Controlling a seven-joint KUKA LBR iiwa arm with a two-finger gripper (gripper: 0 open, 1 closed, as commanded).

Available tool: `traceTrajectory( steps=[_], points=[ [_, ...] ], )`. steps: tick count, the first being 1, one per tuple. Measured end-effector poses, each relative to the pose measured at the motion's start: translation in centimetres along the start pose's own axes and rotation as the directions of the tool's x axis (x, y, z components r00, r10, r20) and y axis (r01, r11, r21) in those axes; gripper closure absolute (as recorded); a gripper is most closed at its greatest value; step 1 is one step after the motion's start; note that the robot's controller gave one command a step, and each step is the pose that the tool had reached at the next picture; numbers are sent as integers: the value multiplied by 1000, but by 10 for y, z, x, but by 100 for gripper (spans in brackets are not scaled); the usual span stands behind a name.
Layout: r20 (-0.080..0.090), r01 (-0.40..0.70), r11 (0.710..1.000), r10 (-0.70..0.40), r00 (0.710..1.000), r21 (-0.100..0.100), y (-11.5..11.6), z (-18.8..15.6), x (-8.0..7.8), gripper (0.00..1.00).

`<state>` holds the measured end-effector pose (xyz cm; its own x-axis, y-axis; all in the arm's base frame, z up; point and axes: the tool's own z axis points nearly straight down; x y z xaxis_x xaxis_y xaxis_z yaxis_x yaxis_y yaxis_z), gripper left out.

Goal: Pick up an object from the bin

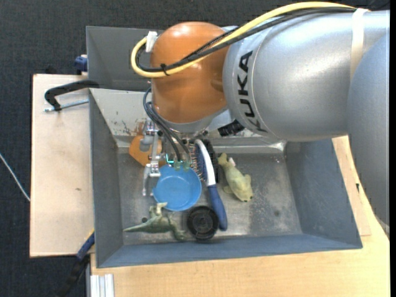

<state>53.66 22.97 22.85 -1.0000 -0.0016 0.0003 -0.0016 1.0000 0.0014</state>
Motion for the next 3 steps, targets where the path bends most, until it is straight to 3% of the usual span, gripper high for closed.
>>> traceTrajectory(
  steps=[1, 2, 3],
  points=[
    [25, 89, 996, -89, 996, -2, -86, 139, 1, 0],
    [6, -133, 991, 133, 991, -2, -108, 127, 5, 0],
    [-2, -380, 925, 380, 925, 1, -92, 124, 38, 0]
  ],
)
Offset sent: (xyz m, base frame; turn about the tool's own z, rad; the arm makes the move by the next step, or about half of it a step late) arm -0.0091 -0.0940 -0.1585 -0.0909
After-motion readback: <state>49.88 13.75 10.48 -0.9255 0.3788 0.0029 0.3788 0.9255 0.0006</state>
